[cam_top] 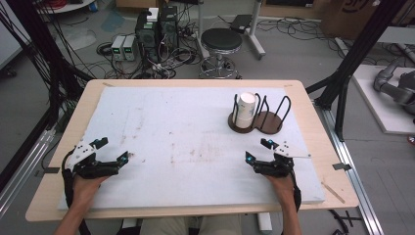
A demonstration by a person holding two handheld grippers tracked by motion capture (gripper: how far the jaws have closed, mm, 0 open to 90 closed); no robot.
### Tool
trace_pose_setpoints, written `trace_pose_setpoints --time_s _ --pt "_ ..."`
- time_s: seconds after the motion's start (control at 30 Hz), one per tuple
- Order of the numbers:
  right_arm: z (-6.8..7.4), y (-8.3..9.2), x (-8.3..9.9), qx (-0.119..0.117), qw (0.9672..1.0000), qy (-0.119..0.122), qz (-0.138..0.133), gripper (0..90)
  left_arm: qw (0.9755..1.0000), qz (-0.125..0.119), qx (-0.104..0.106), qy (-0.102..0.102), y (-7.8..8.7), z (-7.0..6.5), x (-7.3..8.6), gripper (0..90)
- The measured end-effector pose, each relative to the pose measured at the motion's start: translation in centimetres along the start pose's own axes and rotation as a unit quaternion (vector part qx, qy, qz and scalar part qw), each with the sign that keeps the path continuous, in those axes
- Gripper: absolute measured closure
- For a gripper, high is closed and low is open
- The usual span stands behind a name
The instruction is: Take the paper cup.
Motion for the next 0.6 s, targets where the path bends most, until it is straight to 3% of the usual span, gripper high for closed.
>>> trace_pose_setpoints --time_s 0.17,0.6 --pt "0.15 -0.22 -0.03 0.003 0.9999 0.005 0.011 16.6 1.0 0.001 0.0 -0.004 0.0 -0.05 0.0 1.8" --pt "0.31 0.02 0.01 0.012 0.9998 0.013 -0.002 16.6 1.0 0.0 -0.003 -0.004 -0.01 -0.08 0.0 1.8"
Point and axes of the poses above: each handheld gripper's, and its own axes: y roughly backward along the jaws, x roughly out of its underside, z roughly to its left, the point moved 3 cm from there along -y, roughly forward along the jaws, and after that the axes turned 4 degrees about -x, right-handed, at the moved point
